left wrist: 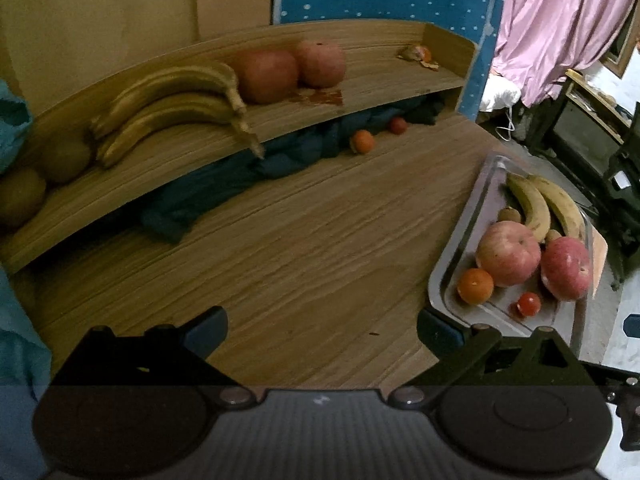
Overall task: Organize fruits
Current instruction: 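Move both open tools away from the tray back toward the lower shelf, then grasp a cherry tomato with the right tool while the left tool grasps a small orange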
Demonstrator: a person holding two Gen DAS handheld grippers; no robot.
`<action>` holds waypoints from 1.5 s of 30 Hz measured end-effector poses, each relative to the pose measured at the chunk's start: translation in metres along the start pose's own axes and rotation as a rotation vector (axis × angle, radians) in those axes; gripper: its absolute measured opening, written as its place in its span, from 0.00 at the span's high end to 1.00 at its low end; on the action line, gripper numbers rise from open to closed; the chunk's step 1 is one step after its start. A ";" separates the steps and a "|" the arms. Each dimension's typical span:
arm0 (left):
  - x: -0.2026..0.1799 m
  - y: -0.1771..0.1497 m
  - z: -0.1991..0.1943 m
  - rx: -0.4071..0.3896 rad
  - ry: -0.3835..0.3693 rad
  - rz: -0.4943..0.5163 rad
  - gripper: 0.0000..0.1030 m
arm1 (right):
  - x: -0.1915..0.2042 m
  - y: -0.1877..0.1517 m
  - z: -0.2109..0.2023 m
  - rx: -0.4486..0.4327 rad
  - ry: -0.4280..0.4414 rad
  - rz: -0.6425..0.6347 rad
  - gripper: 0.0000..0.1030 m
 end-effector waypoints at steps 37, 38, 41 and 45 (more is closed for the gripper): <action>-0.011 0.090 0.111 0.011 0.156 -0.129 0.00 | -0.032 0.161 0.125 -0.135 0.149 -0.201 0.01; -0.011 0.094 0.115 0.009 0.161 -0.131 0.00 | -0.033 0.168 0.131 -0.131 0.163 -0.214 0.01; -0.012 0.103 0.127 -0.010 0.157 -0.132 0.00 | -0.031 0.190 0.145 -0.125 0.234 -0.235 0.01; -0.018 0.114 0.140 -0.029 0.149 -0.120 0.00 | -0.022 0.216 0.164 -0.129 0.313 -0.262 0.01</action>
Point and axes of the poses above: each gripper's, at about its wrist camera, not at the fingertips, and z roughly the way its jaws point, x to its left, y to its top, the point moved 6 cm from there along z, roughly the way its jaws point, and after that the axes turned 14 degrees about -y, right-handed, at the moved point
